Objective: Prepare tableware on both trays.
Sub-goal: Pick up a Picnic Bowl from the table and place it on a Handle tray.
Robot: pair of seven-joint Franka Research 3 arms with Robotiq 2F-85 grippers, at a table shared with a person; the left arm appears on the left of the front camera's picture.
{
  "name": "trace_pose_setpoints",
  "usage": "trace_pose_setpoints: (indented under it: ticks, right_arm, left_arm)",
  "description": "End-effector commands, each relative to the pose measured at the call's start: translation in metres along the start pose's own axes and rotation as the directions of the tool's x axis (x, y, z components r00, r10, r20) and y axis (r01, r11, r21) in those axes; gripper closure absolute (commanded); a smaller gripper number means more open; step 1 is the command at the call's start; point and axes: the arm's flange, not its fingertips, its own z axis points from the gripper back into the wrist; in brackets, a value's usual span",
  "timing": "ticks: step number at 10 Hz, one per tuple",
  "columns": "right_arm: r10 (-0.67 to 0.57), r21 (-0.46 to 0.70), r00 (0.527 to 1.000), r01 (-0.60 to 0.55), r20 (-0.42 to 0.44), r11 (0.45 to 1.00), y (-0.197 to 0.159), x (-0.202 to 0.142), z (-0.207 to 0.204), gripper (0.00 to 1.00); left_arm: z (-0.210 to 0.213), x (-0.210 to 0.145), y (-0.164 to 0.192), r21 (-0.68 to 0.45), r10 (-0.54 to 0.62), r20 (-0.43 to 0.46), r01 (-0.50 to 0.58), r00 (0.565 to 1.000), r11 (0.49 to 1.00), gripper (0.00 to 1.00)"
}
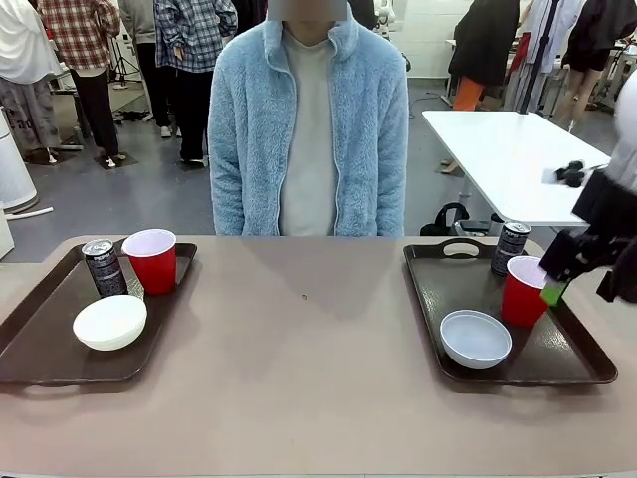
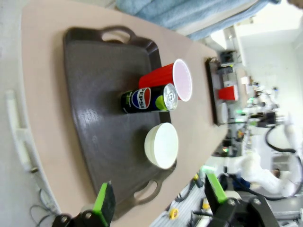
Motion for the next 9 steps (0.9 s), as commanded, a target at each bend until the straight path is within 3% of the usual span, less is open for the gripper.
trace_pose_setpoints:
  ticks: [1, 3, 6, 9]
  right_arm:
    - [-0.089, 0.258, 0.996, 0.087, -0.002, 0.962, -0.047, 0.018, 0.033, 0.0]
    - [-0.217, 0.451, 0.976, 0.185, 0.019, 0.873, -0.103, 0.016, 0.052, 0.0]
    - [-0.213, 0.574, 0.974, 0.134, 0.072, 0.808, -0.161, -0.02, 0.049, 0.0]
    - [-0.174, 0.681, 0.97, 0.013, 0.169, 0.732, -0.21, -0.045, 0.028, 0.0]
  left_arm:
    - [0.001, -0.002, -0.004, 0.017, 0.013, 0.001, -0.013, 1.0, 1.0, 0.0]
    - [0.001, -0.002, -0.004, 0.017, 0.013, 0.001, -0.013, 1.0, 1.0, 0.0]
    - [0.001, -0.002, -0.004, 0.017, 0.013, 0.001, -0.013, 1.0, 1.0, 0.0]
    - [0.001, -0.002, -0.004, 0.017, 0.013, 0.001, -0.013, 1.0, 1.0, 0.0]
